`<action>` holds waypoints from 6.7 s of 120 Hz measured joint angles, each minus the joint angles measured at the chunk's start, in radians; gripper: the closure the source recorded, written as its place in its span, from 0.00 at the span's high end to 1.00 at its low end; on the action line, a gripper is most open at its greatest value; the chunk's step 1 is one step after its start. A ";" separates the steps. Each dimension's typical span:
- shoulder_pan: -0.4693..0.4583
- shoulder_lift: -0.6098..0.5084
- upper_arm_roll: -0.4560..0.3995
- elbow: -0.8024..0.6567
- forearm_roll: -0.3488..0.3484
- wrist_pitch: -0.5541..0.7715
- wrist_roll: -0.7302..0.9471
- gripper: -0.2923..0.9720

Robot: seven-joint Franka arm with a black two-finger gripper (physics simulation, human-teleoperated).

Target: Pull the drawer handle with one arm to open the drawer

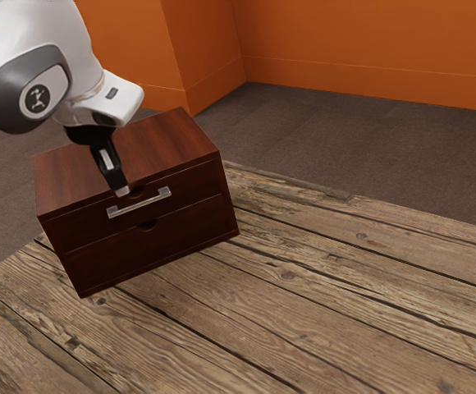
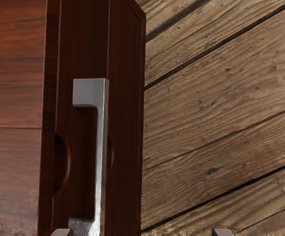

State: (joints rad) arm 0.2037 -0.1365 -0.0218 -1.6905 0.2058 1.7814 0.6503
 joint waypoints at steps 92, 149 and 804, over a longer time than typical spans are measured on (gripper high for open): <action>0.000 0.043 -0.064 -0.075 0.009 0.117 -0.143 0.39; 0.010 0.000 -0.060 -0.154 0.099 0.199 -0.092 0.39; 0.034 -0.314 -0.161 -0.551 -0.067 0.333 0.013 0.21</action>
State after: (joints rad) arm 0.2379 -0.4503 -0.1830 -2.2417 0.1384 2.1142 0.6635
